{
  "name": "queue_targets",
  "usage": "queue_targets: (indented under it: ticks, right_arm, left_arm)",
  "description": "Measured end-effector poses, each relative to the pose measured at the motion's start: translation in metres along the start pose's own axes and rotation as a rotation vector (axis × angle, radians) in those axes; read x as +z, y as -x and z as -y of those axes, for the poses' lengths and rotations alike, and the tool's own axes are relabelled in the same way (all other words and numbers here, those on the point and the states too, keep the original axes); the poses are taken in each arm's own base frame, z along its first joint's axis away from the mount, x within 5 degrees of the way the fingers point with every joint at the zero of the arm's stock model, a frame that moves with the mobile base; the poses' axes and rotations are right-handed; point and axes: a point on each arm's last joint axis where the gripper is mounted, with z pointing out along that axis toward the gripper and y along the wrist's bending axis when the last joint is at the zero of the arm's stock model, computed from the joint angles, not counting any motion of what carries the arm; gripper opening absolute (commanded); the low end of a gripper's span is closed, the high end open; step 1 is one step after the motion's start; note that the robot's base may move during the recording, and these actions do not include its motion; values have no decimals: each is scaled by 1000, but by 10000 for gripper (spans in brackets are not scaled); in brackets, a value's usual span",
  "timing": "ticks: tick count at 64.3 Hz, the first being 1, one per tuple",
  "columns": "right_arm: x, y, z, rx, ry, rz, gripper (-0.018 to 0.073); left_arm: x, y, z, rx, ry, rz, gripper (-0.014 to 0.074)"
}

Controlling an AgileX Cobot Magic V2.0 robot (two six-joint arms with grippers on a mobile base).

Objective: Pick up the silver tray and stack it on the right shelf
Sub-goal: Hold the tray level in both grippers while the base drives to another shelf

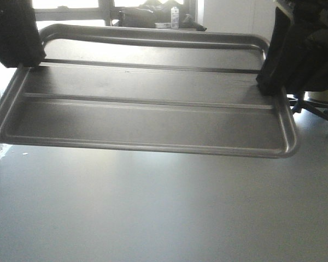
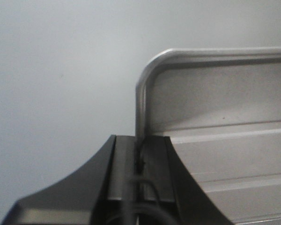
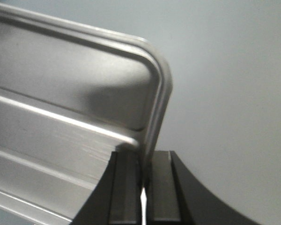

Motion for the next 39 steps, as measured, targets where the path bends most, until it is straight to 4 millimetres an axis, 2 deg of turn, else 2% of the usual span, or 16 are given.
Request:
queue_targets:
  ticks: [39]
  right_arm:
    - [0,0,1,-4,-6,-1,57]
  left_arm:
    - [0,0,1,-4,-4,-6,-101]
